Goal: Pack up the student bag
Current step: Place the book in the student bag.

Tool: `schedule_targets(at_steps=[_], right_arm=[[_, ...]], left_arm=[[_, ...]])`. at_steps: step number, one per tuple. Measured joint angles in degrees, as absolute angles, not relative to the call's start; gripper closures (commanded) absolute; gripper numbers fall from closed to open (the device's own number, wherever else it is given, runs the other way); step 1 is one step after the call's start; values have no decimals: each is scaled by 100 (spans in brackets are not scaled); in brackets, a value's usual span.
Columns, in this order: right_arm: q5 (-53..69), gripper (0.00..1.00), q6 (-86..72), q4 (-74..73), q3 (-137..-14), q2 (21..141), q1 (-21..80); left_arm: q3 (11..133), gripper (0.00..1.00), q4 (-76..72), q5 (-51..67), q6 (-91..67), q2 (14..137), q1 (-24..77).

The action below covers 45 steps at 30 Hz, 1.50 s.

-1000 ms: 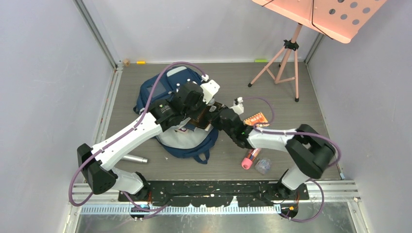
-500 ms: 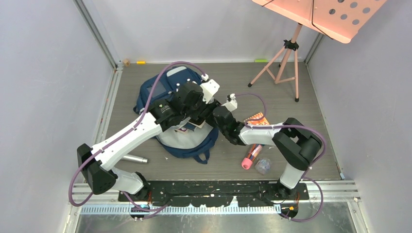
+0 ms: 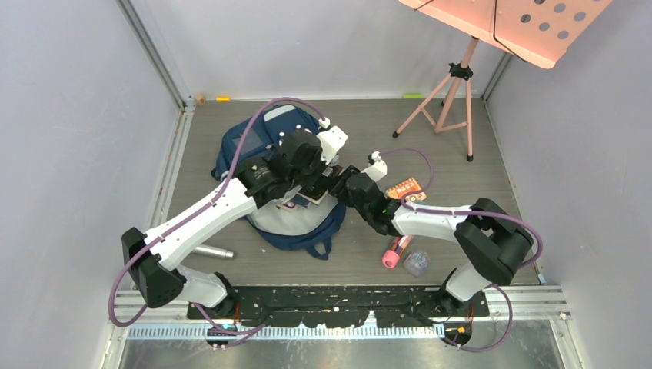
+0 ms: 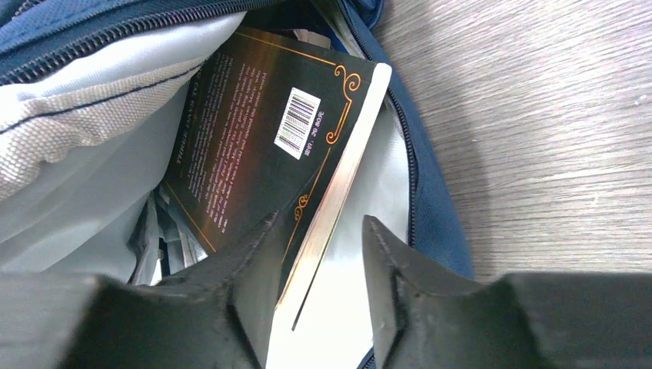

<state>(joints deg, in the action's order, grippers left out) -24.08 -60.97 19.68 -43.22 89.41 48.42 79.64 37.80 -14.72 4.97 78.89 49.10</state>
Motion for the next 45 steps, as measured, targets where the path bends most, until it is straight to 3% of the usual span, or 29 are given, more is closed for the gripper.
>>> schedule_targets(at_steps=[3, 8, 23, 33, 37, 45], right_arm=[[-2362, 66, -6014, 1966, -4340, 8984, 4842], [-2187, 74, -5964, 2001, -4578, 9391, 4842], [-1614, 76, -5883, 2309, -5607, 10355, 4838], [-1542, 41, -5518, 1802, -5238, 9699, 4845], [-1507, 32, -5271, 1162, -4967, 8670, 4842], [-1581, 22, -4768, -207, -4678, 6726, 4654]], left_arm=[[7964, 100, 3787, -1472, 497, 7889, 4910], [7964, 100, 3791, -1472, 497, 7889, 4910], [7964, 100, 3752, -1503, 506, 7889, 4906], [7964, 100, 3747, -1717, 521, 7889, 4908], [7964, 100, 3763, -1785, 519, 7889, 4831], [8012, 100, 3804, -1730, 386, 7909, 4676]])
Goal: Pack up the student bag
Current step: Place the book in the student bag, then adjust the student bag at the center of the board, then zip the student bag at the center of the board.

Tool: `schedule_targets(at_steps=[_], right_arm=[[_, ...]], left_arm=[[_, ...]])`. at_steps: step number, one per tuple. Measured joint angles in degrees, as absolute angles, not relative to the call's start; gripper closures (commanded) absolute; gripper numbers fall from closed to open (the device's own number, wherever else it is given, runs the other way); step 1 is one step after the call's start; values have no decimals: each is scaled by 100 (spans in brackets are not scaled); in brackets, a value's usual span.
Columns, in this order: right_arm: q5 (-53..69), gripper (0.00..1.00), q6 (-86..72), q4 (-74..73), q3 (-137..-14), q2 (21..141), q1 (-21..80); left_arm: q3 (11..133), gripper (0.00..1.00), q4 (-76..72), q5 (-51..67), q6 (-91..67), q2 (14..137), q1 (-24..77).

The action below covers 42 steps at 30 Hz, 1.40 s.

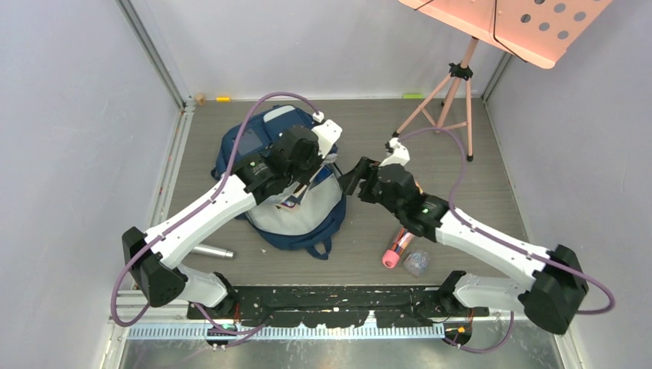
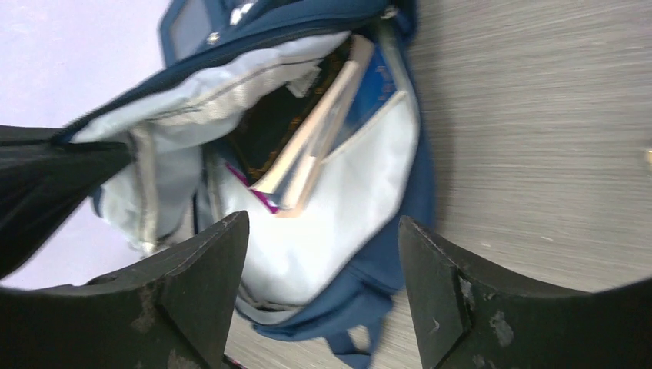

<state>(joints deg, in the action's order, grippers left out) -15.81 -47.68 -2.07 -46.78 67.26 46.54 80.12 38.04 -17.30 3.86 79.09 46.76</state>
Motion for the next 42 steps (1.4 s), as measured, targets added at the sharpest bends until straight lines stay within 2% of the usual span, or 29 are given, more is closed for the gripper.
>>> schedule_targets(at_steps=[6, 15, 17, 19, 21, 24, 26, 32, 36, 42], right_arm=[[-1767, 22, -4447, -1328, -4504, 5815, 4189], [-2036, 22, -4501, -1876, -3883, 4838, 4132], [-2038, 22, -4523, -1994, -3830, 4681, 4132], [-2040, 22, -4532, -2141, -3824, 4499, 4132], [-2040, 22, -4530, -2226, -3824, 4344, 4132], [-2021, 23, -4510, -2296, -3824, 4193, 4132], [-1988, 25, -4469, -2322, -3824, 4171, 4132], [-1728, 29, -4340, -2377, -3889, 4423, 4147], [-1601, 32, -4372, -2084, -4042, 5006, 4440], [-1750, 38, -4670, -1387, -4388, 6469, 5457]], left_arm=[[8582, 100, 3988, -1538, 36, 8444, 4641], [10221, 100, 3802, -1044, -615, 10285, 4637], [10610, 81, 3723, -972, -720, 10724, 4637], [10833, 49, 3667, -886, -770, 11006, 4637], [10855, 28, 3664, -819, -801, 11043, 4639], [10530, 9, 3500, -740, -884, 10728, 4637], [9824, 2, 3402, -683, -930, 10116, 4635], [8073, 0, 3660, -12, -1192, 7977, 4093], [7336, 0, 3699, 528, -1522, 7135, 2550], [5695, 1, 3409, 1426, -2386, 6834, 690]])
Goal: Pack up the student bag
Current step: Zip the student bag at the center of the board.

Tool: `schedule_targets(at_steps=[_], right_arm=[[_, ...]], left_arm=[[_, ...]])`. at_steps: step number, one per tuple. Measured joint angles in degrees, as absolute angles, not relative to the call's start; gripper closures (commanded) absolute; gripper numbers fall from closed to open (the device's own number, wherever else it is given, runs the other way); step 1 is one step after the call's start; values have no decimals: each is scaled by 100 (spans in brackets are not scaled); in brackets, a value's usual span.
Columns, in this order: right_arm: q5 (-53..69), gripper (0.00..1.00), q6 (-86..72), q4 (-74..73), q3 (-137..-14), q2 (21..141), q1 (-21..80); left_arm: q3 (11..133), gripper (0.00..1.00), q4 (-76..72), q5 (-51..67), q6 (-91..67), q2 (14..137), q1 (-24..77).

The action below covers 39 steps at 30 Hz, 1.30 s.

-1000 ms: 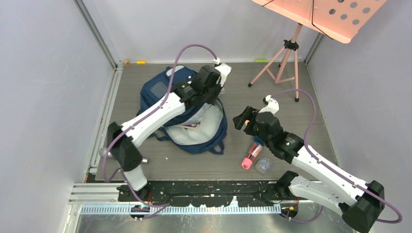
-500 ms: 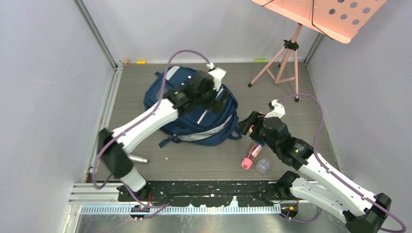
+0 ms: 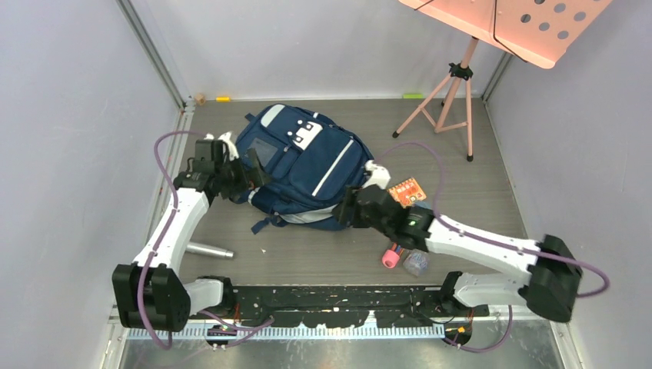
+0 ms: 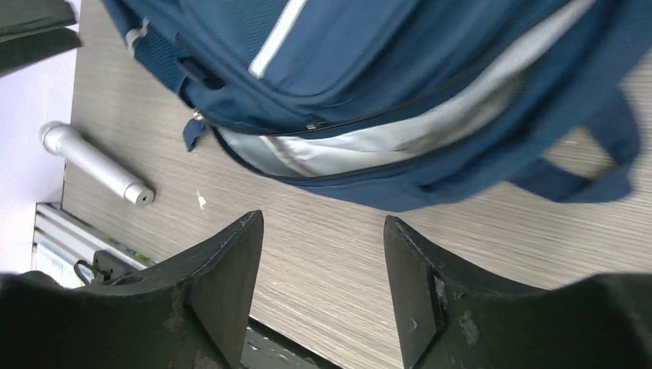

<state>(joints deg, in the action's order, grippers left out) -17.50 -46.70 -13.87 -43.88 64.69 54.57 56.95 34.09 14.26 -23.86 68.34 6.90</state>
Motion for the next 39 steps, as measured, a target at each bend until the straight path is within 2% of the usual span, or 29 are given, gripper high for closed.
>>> schedule_targets(at_steps=[4, 7, 11, 17, 19, 26, 39], right_arm=[[-1892, 47, -4886, -921, -4803, 7502, 6014], [-1896, 48, -4993, -615, -5231, 8256, 6272], [-1883, 51, -5022, -279, -5865, 9212, 6458], [-1855, 52, -5030, -113, -6606, 10165, 6523], [-1841, 52, -5030, -84, -6807, 10403, 6541], [-1890, 53, -5015, -32, -7076, 10779, 6803], [-2703, 57, -4989, 484, -7157, 11496, 7065]], left_arm=[[5151, 6, 3179, 1861, -2897, 6838, 97], [5000, 12, 2886, 2093, -3159, 6862, -174], [4921, 13, 2635, 2222, -3297, 6978, -370], [4737, 24, 2543, 2270, -3507, 7054, -681], [4716, 28, 2510, 2270, -3564, 7054, -711], [4556, 33, 2445, 2265, -3621, 7105, -738], [3850, 35, 2036, 2209, -4268, 6875, -838]])
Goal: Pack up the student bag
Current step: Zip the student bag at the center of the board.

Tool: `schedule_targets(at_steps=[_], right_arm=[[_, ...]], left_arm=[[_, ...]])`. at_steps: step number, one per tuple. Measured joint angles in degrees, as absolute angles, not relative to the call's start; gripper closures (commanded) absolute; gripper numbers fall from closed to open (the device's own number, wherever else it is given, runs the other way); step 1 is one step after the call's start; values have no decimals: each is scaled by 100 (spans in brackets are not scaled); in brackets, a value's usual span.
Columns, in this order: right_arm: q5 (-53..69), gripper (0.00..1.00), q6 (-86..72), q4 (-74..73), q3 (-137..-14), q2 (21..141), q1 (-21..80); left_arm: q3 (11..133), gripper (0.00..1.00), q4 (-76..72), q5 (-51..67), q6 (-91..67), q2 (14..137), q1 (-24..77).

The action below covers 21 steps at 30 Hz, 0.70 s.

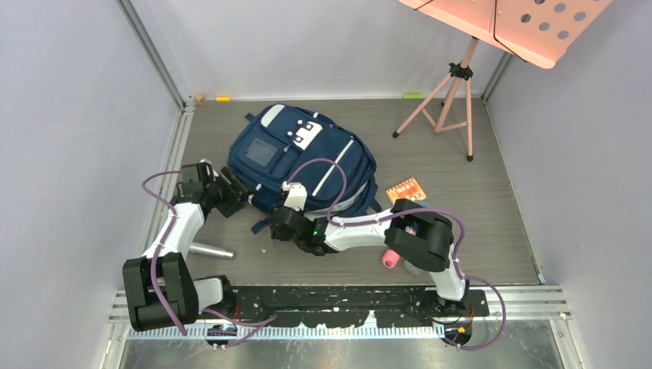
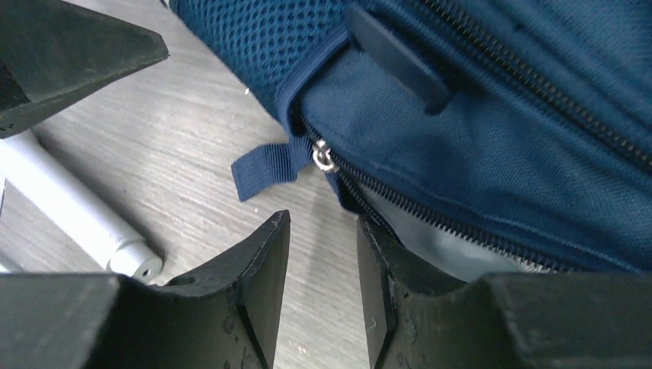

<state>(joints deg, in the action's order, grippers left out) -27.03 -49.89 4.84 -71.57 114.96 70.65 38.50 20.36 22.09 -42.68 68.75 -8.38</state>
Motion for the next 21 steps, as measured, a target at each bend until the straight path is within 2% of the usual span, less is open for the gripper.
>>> schedule_targets(at_steps=[11, 21], right_arm=[[-3531, 58, -4932, 1262, -7168, 11786, 7065], [-4106, 58, -4906, 1278, -7277, 12079, 7067]], left_arm=[[3795, 53, 1308, 2488, -4856, 7605, -838], [3715, 88, 1061, 2567, -5011, 7642, -838]])
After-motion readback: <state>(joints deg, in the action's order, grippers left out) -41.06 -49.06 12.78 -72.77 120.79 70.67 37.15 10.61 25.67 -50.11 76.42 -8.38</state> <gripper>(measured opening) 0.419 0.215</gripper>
